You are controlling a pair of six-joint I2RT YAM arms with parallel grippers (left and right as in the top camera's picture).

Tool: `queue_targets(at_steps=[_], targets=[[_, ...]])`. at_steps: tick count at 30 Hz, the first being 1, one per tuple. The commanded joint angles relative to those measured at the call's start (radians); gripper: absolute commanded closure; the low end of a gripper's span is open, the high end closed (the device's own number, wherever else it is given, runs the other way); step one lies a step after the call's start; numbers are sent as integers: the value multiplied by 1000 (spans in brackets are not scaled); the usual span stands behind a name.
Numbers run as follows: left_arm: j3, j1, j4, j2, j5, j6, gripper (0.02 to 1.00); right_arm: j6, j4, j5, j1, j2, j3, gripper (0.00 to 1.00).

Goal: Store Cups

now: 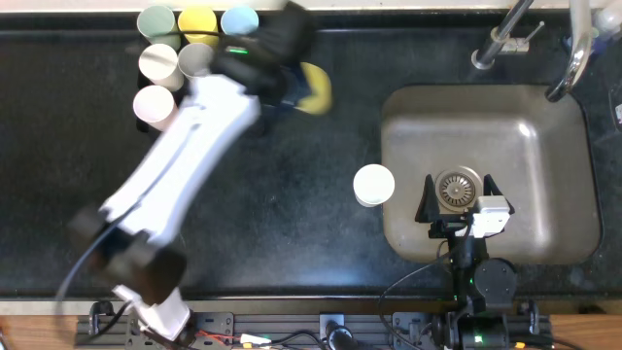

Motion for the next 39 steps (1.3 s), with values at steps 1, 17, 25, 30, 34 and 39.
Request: queue_targets(at_steps=[1, 17, 25, 30, 34, 39], targets=[[18, 192, -127, -76, -51, -10, 982, 4, 6, -5, -4, -8, -5, 3], [-268, 425, 40, -66, -34, -34, 982, 4, 6, -5, -4, -8, -5, 5], [-275, 427, 56, 2, -34, -59, 982, 4, 6, -5, -4, -8, -5, 3], [-275, 427, 87, 35, -33, -63, 982, 4, 6, -5, -4, -8, -5, 3], [-275, 427, 93, 63, -37, -79, 982, 4, 6, -5, -4, -8, -5, 3], [-275, 431, 94, 81, -52, -84, 982, 4, 6, -5, -4, -8, -5, 3]])
